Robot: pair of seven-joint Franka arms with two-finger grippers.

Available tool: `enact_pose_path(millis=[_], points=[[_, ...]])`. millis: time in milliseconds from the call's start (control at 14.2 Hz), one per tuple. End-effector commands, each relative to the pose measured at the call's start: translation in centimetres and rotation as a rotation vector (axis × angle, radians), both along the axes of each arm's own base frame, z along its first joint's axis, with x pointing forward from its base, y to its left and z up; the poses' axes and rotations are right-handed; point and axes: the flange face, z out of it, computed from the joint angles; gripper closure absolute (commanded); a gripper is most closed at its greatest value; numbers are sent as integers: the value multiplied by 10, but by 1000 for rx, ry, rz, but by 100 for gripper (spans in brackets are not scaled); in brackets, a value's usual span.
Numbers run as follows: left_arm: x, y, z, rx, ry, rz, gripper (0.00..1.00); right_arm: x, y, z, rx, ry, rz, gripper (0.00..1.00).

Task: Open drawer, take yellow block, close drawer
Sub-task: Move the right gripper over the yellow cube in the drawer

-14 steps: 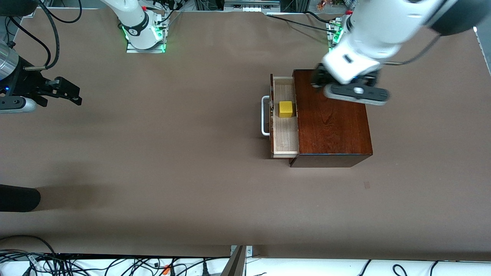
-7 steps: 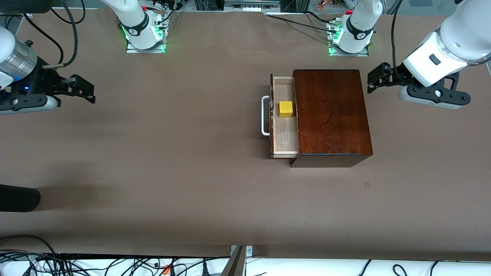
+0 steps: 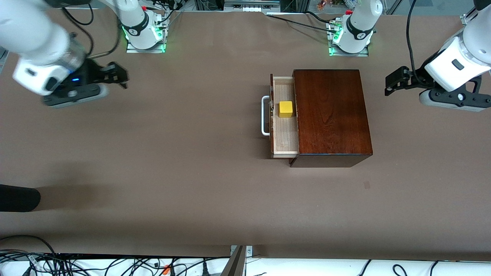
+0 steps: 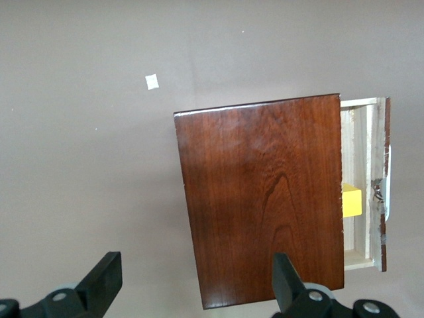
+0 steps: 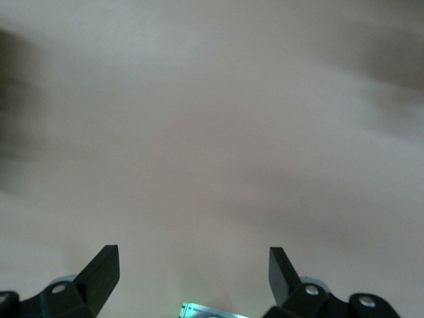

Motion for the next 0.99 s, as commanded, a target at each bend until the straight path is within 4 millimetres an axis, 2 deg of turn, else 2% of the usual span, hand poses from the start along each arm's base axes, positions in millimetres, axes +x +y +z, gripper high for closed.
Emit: enact_pose_path(millis=[0,71,212,424,635,776,918], points=[[-24,23,5,-27,-12,-1,0,-19,49,9,-1,-14,140,0],[-25,29,4,-28,-23,11,0,-22,69,15,16,-33,190,0],[-24,33,6,-28,-32,19,0,-30,118,16,34,-46,290,0],[-24,31,7,-21,-36,23,0,-48,184,8,77,-88,408,0],[-23,31,6,-12,-35,21,0,-71,243,-11,111,-113,506,0],[-23,32,7,-11,-38,21,0,-84,272,-25,123,-113,559,0],[-22,32,4,-11,-37,16,0,-98,301,-40,142,-121,706,0]])
